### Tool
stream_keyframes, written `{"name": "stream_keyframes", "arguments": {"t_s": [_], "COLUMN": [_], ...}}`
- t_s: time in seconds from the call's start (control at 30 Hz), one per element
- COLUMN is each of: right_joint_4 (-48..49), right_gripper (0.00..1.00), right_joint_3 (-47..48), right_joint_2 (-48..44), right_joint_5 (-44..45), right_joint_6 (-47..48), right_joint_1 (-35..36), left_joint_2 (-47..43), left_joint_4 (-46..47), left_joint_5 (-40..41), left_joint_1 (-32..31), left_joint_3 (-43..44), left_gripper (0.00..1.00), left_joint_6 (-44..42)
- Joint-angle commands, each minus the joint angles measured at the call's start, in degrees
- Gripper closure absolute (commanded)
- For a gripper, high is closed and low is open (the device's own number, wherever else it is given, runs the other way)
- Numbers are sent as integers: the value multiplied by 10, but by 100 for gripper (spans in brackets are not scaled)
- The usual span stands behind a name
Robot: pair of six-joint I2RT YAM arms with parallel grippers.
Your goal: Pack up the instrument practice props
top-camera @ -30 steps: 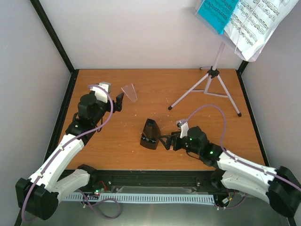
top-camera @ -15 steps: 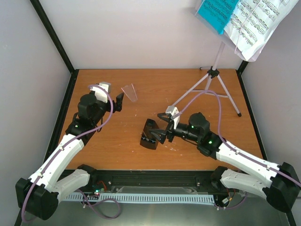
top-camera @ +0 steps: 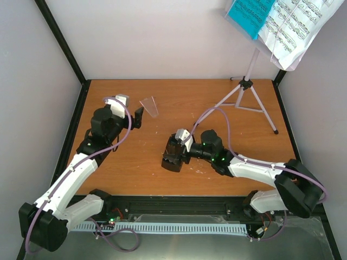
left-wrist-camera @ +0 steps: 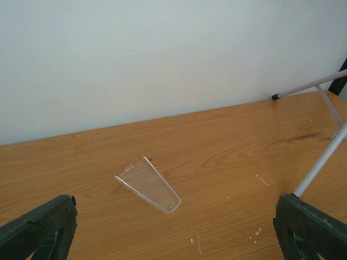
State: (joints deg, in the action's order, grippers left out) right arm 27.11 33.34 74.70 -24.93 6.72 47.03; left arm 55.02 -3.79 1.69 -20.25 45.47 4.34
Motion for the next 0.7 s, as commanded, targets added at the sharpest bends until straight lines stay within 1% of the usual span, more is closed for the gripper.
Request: {"name": "stream_keyframes", "arguments": {"t_s": [0.0, 0.33, 0.5, 0.67], "right_joint_4": [71, 121, 147, 163], "right_gripper": [0, 0, 2, 4], "right_joint_3": [-13, -35, -51, -56], "right_joint_2": [28, 77, 89, 97], "right_joint_5": [22, 62, 89, 89], "right_joint_6": [28, 20, 8, -1], "right_joint_1": [2, 2, 2, 2], "left_joint_2": [6, 9, 10, 10], "left_joint_4": [15, 17, 16, 16], "left_joint_5": [-3, -6, -11, -12], "left_joint_1": [0, 0, 0, 0], "left_joint_3": [3, 2, 2, 1], "left_gripper": [0, 1, 1, 0], "left_joint_6": [4, 4, 5, 5]}}
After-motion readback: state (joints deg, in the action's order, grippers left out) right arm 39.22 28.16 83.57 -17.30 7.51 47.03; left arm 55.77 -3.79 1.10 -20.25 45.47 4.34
